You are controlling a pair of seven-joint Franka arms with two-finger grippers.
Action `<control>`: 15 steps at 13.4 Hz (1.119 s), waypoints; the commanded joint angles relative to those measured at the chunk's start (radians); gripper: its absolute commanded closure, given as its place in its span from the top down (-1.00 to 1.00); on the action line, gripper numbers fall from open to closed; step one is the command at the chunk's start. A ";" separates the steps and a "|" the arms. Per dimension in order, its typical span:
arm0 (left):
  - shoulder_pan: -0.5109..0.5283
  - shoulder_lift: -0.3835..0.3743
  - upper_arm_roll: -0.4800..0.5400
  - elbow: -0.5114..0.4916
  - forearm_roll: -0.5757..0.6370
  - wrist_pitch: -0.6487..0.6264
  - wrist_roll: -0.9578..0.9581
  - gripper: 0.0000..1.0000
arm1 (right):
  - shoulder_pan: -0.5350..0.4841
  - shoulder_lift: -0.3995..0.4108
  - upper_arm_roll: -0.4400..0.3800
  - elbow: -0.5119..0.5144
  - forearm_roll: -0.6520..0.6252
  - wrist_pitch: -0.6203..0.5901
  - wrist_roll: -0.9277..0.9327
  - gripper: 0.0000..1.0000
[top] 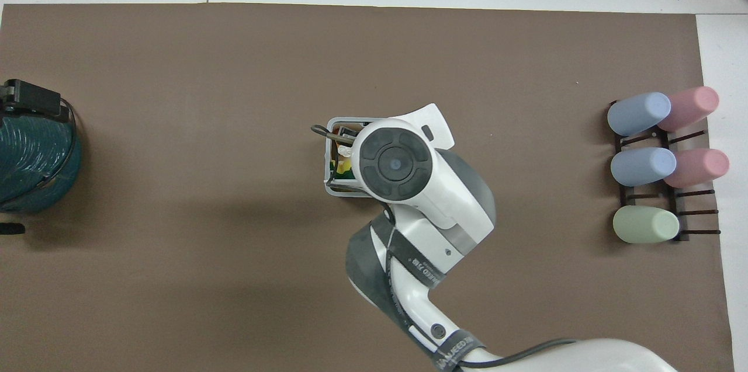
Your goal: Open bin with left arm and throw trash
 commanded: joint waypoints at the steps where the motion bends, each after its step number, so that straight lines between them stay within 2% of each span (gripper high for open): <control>1: -0.001 -0.017 -0.002 -0.041 0.026 0.078 0.017 1.00 | -0.085 -0.077 0.013 -0.019 0.120 -0.004 -0.009 1.00; 3: -0.001 -0.049 -0.002 -0.122 0.026 0.182 0.017 1.00 | -0.176 -0.135 0.013 -0.037 0.152 -0.025 -0.020 1.00; 5: -0.001 -0.081 -0.002 -0.191 0.026 0.218 0.018 1.00 | -0.236 -0.198 0.013 -0.057 0.152 -0.083 -0.101 1.00; 11: -0.014 -0.088 0.000 -0.202 0.027 0.216 0.052 1.00 | -0.418 -0.283 0.012 -0.045 0.155 -0.289 -0.599 1.00; 13: -0.018 -0.086 0.001 -0.206 0.029 0.220 0.051 1.00 | -0.454 -0.306 0.010 -0.042 0.156 -0.350 -0.635 1.00; 15: -0.018 -0.077 0.001 -0.203 0.033 0.215 0.051 1.00 | -0.504 -0.341 0.006 -0.037 0.230 -0.427 -0.736 1.00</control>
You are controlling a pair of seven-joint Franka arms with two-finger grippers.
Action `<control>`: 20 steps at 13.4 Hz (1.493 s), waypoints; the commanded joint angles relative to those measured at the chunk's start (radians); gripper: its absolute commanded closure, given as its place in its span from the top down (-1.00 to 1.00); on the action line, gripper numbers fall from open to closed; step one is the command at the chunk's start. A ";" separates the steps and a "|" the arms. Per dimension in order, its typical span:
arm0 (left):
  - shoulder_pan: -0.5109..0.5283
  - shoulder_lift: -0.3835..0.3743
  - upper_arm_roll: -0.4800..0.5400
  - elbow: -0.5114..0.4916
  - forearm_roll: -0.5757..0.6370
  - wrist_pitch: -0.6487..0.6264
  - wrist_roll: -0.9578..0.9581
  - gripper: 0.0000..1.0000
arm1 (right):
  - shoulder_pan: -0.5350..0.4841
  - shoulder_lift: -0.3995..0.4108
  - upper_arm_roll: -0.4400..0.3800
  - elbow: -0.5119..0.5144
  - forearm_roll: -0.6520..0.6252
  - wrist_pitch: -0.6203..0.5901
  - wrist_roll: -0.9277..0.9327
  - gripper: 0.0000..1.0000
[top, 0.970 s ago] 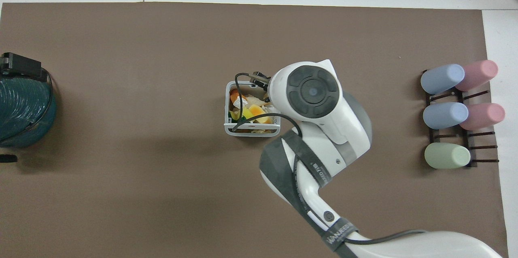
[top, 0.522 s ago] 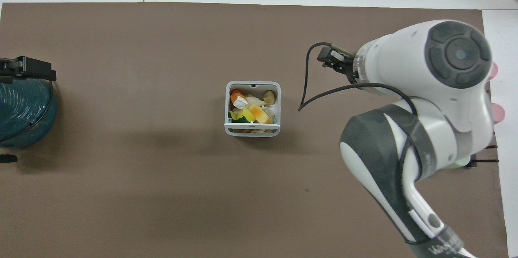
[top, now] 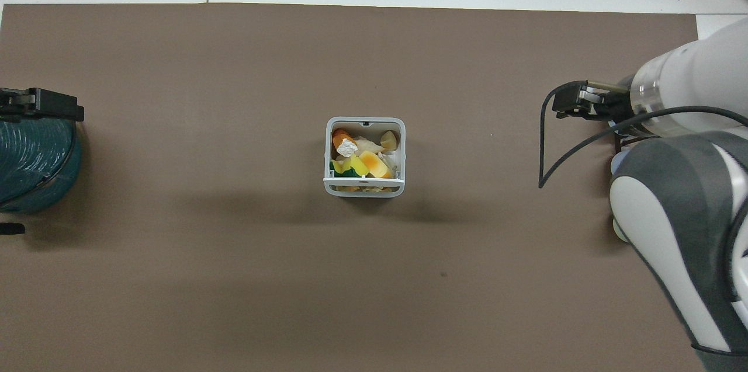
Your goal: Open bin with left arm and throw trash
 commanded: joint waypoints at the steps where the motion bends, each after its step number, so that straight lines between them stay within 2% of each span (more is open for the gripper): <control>1: -0.011 -0.012 0.003 -0.028 0.055 0.022 0.010 1.00 | -0.091 -0.056 0.007 -0.017 0.075 -0.090 -0.163 1.00; 3: -0.009 0.011 0.000 0.001 0.069 0.014 0.010 1.00 | -0.123 -0.072 0.002 -0.017 0.077 -0.163 -0.253 1.00; 6: -0.011 0.072 -0.002 0.096 0.046 -0.036 0.010 1.00 | -0.133 -0.084 0.002 -0.018 0.075 -0.183 -0.254 1.00; 14: -0.009 0.036 -0.002 0.061 0.054 -0.021 0.007 1.00 | -0.125 -0.090 0.008 -0.023 0.075 -0.183 -0.255 1.00; 15: -0.009 0.036 0.001 0.058 0.055 -0.017 0.011 1.00 | -0.107 -0.101 -0.001 -0.023 0.075 -0.186 -0.249 1.00; 17: -0.008 0.036 0.003 0.058 0.055 -0.015 0.011 1.00 | 0.005 -0.108 -0.122 -0.020 0.074 -0.201 -0.249 1.00; 20: -0.009 0.036 0.003 0.056 0.055 -0.018 0.013 1.00 | 0.030 -0.107 -0.158 -0.010 0.072 -0.217 -0.248 1.00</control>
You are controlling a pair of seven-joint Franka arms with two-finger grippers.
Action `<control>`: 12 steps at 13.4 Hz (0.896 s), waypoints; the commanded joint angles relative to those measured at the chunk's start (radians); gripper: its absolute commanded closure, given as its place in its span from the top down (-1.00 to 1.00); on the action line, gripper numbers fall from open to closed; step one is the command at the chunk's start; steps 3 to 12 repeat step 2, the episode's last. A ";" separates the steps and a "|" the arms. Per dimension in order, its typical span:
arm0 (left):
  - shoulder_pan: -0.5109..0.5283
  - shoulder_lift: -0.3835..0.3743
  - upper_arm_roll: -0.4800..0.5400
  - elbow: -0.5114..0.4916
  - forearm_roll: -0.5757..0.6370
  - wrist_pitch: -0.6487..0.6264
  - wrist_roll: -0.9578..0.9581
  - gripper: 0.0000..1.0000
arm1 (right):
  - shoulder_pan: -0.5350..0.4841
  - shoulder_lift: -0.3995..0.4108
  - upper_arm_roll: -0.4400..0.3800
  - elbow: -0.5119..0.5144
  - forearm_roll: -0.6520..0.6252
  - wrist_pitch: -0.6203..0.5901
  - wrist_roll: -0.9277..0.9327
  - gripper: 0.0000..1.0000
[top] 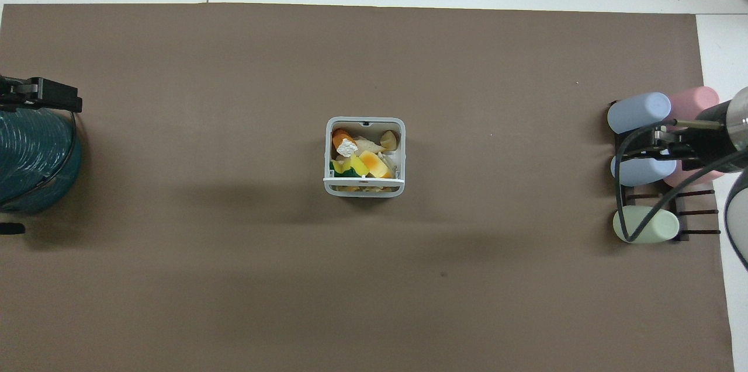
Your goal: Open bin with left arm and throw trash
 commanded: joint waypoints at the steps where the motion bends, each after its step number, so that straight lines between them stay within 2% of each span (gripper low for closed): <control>1: 0.001 -0.016 0.000 -0.012 0.017 -0.003 0.010 1.00 | 0.008 -0.015 -0.023 -0.007 0.022 -0.016 -0.012 1.00; 12: -0.002 -0.016 0.000 -0.014 0.017 -0.002 0.010 1.00 | 0.008 -0.015 -0.020 -0.007 0.016 -0.016 -0.012 1.00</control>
